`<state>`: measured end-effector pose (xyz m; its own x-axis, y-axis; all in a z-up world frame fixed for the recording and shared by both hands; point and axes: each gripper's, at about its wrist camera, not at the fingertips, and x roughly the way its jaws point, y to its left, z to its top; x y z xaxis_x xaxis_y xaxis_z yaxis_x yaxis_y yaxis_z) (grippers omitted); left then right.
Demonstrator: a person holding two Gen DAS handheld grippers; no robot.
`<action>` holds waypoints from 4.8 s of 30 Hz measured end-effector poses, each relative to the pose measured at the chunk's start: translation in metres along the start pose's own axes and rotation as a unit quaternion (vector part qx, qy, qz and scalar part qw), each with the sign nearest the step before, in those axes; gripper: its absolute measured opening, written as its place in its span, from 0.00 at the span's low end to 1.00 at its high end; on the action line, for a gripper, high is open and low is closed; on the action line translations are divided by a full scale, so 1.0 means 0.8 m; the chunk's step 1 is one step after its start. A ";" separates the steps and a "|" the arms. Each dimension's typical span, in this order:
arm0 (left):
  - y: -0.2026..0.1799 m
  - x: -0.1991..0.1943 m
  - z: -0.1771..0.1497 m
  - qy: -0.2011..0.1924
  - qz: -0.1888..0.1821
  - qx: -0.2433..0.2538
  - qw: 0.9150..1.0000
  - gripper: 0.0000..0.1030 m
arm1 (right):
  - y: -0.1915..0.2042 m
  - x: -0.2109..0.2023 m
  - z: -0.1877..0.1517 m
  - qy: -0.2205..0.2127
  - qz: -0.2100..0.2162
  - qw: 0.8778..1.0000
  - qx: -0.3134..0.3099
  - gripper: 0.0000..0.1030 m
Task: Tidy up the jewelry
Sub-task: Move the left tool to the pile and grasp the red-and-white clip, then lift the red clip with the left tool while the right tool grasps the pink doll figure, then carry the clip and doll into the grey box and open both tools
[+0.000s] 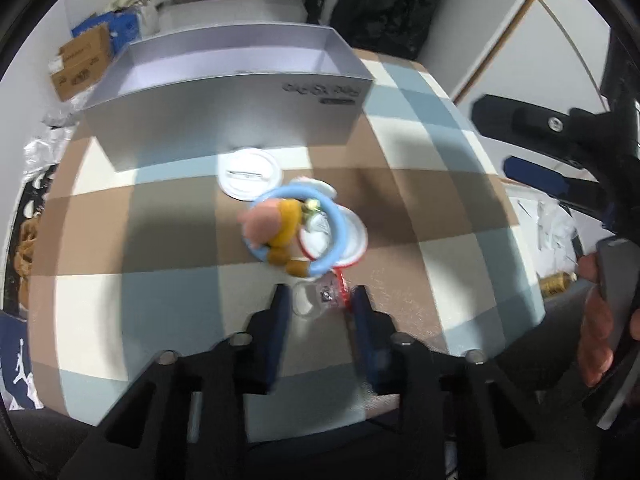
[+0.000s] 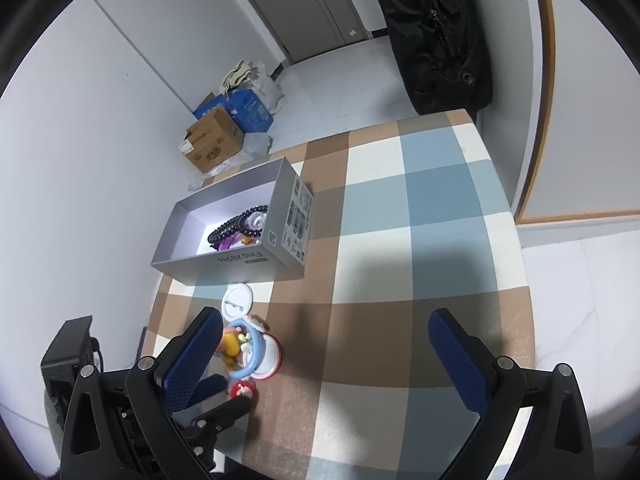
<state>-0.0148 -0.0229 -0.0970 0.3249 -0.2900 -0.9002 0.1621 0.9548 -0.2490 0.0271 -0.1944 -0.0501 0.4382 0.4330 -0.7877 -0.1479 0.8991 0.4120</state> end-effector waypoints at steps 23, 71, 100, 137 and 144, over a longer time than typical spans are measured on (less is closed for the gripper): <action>0.076 -0.070 0.030 -0.077 -0.053 -0.128 0.987 0.22 | 0.029 0.020 -0.013 0.019 -0.035 0.997 -0.067 0.99; 0.129 -0.069 0.044 -0.077 -0.071 -0.189 0.976 0.22 | 0.140 0.073 -0.035 0.024 0.038 0.969 -0.244 0.32; 0.099 -0.065 0.114 -0.148 -0.014 -0.124 0.981 0.23 | 0.108 0.034 0.081 -0.047 0.124 0.985 -0.106 0.32; 0.111 -0.035 0.147 -0.113 -0.062 -0.172 0.977 0.55 | 0.054 0.076 0.115 -0.042 0.132 0.990 0.011 0.73; 0.098 -0.043 0.140 -0.116 -0.027 -0.141 0.983 0.56 | 0.057 0.067 0.105 -0.043 0.122 0.992 -0.005 0.85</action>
<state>0.0912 0.0544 -0.0458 0.5326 -0.3156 -0.7853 -0.0690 0.9086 -0.4120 0.1188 -0.1358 -0.0353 0.4623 0.6306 -0.6234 -0.2669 0.7694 0.5804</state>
